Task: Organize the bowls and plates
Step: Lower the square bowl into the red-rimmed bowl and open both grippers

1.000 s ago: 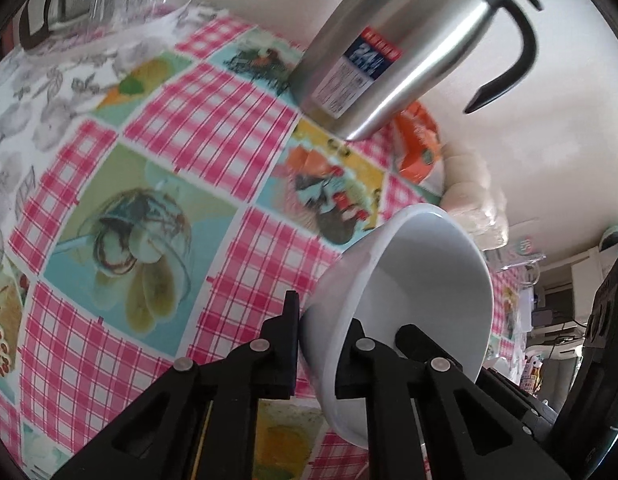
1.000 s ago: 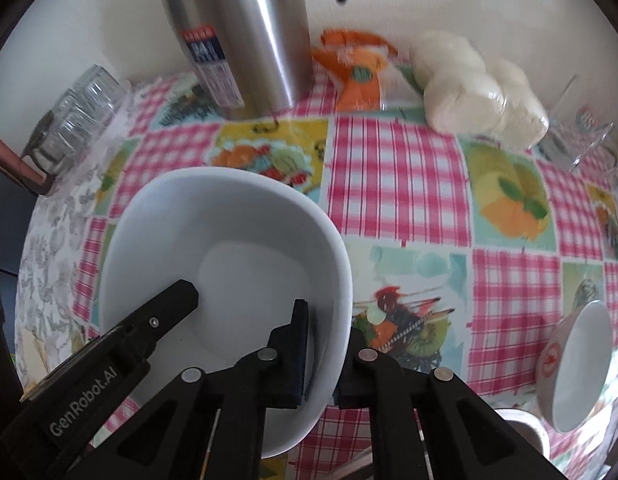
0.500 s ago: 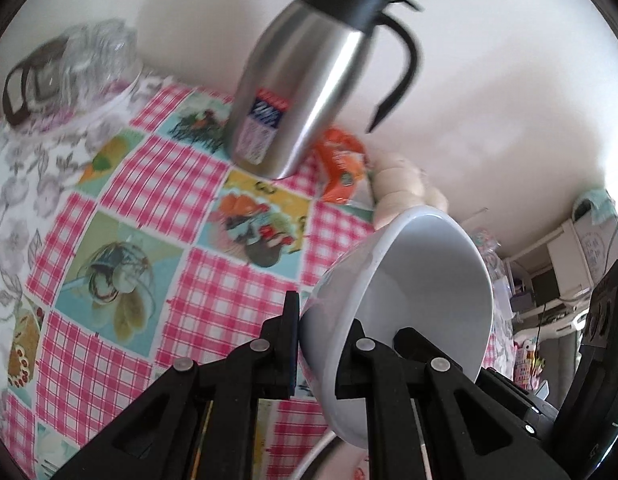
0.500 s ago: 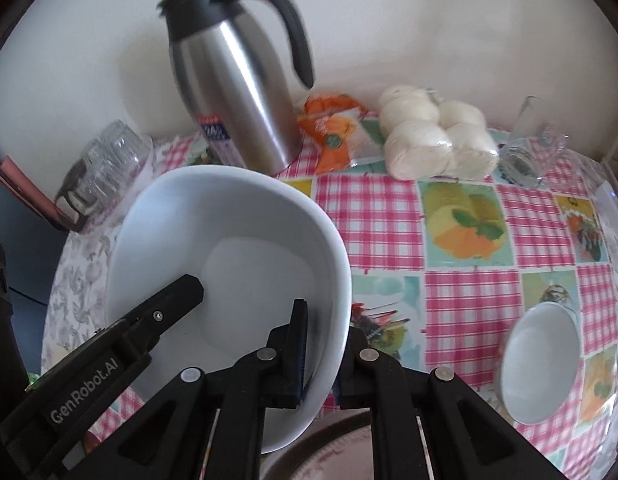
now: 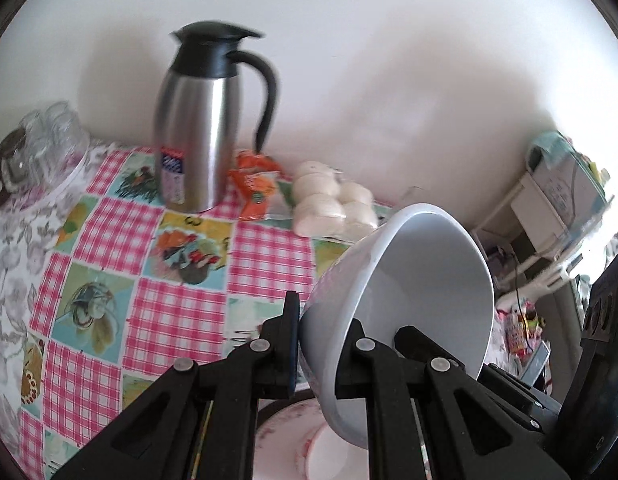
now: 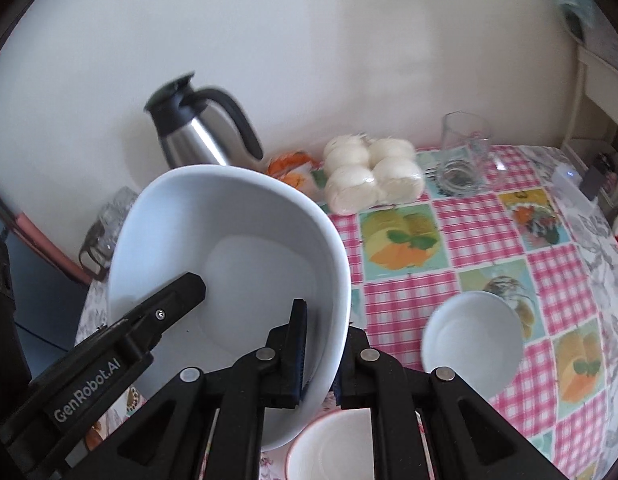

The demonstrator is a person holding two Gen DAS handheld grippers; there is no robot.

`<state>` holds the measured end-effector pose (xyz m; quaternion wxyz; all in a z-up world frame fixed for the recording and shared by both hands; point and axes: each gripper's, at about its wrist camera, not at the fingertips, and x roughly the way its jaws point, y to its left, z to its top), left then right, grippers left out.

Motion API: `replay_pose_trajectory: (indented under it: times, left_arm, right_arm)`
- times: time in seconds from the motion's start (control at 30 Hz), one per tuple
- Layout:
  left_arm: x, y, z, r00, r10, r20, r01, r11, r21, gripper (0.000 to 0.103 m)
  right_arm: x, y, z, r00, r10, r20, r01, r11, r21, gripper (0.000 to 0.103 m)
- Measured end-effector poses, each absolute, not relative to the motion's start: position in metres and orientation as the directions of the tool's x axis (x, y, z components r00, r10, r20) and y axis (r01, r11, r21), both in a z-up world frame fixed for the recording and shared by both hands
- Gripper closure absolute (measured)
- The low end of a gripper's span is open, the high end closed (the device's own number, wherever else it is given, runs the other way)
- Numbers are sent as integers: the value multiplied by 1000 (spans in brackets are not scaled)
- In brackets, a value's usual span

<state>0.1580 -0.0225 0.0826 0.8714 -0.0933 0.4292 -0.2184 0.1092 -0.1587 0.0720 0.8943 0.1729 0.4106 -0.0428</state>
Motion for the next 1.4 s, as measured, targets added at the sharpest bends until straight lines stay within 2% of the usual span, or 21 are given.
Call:
replay_pose_trajectory:
  times: [0.6, 1.2, 1.4]
  left_arm:
    - [104, -60, 102, 538, -425, -728, 381, 893, -240, 91]
    - [74, -57, 33, 392, -304, -868, 365, 918, -156, 91]
    - [75, -54, 24, 376, -279, -884, 353, 925, -142, 91]
  right_arm:
    - [45, -196, 70, 672, 88, -735, 270, 896, 353, 91]
    - [12, -179, 0, 506, 149, -850, 288, 900, 329, 88]
    - [14, -179, -15, 460, 135, -878, 302, 906, 298, 85]
